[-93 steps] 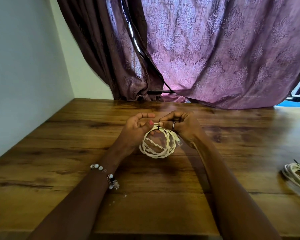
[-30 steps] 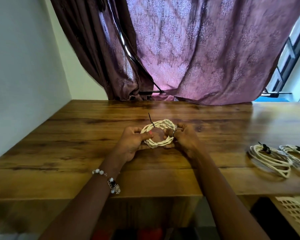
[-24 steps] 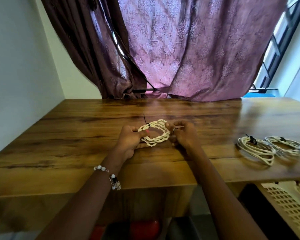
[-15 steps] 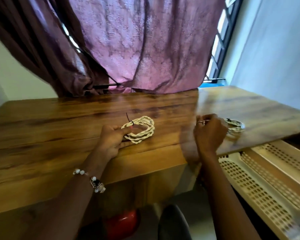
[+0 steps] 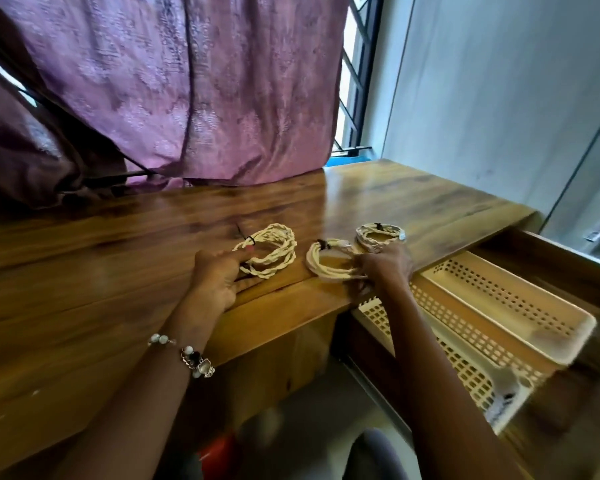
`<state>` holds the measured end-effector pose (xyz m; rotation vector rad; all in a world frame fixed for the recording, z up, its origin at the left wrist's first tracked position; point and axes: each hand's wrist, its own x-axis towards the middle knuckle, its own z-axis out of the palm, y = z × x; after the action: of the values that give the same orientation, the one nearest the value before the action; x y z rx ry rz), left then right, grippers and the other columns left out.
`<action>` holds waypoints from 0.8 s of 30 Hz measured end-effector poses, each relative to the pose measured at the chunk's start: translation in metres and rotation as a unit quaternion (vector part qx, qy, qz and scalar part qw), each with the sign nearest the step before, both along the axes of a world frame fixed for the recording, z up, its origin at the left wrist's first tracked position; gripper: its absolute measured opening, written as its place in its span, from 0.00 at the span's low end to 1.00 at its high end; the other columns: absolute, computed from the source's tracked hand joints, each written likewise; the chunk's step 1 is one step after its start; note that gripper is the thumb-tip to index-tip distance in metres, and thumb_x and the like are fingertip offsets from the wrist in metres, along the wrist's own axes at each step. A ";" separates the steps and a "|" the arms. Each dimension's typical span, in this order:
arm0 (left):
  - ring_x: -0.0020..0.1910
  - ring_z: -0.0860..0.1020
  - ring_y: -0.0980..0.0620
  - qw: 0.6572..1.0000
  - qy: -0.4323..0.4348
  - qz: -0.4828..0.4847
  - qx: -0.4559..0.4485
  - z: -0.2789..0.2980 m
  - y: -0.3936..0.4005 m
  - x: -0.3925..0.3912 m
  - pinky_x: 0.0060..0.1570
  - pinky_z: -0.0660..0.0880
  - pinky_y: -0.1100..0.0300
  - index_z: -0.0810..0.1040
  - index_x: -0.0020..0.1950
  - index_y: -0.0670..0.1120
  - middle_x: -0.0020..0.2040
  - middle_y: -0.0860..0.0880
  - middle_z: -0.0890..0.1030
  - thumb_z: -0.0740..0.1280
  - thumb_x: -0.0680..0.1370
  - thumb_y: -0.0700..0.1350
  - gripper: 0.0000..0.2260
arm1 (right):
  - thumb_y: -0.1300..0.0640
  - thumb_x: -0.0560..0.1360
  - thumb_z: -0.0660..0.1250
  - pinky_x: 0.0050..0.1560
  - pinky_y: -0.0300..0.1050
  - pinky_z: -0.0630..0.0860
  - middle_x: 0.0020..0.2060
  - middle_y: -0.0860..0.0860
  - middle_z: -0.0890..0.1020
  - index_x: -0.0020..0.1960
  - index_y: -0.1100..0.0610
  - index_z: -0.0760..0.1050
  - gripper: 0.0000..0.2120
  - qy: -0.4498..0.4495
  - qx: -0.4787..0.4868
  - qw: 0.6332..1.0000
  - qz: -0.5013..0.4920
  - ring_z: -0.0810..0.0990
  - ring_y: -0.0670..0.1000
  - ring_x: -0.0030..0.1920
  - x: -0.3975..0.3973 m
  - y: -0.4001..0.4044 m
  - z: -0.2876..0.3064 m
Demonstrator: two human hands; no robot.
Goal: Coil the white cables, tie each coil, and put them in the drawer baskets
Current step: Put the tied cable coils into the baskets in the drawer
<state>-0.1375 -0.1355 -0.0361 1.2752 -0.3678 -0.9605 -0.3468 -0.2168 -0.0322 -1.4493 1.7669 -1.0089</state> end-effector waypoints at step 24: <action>0.39 0.82 0.45 0.902 -0.309 -0.302 -0.016 0.013 -0.152 -0.266 0.37 0.82 0.47 0.80 0.47 0.38 0.44 0.40 0.82 0.75 0.69 0.39 0.10 | 0.63 0.66 0.77 0.34 0.42 0.75 0.37 0.56 0.83 0.40 0.62 0.82 0.06 0.145 0.035 0.982 -0.117 0.80 0.50 0.38 -0.275 -0.017 -0.003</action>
<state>-0.4039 -0.2873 -0.0232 1.4489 -1.3329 -1.0264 -0.6214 -0.2337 -0.0351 -1.4249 2.2017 -0.8728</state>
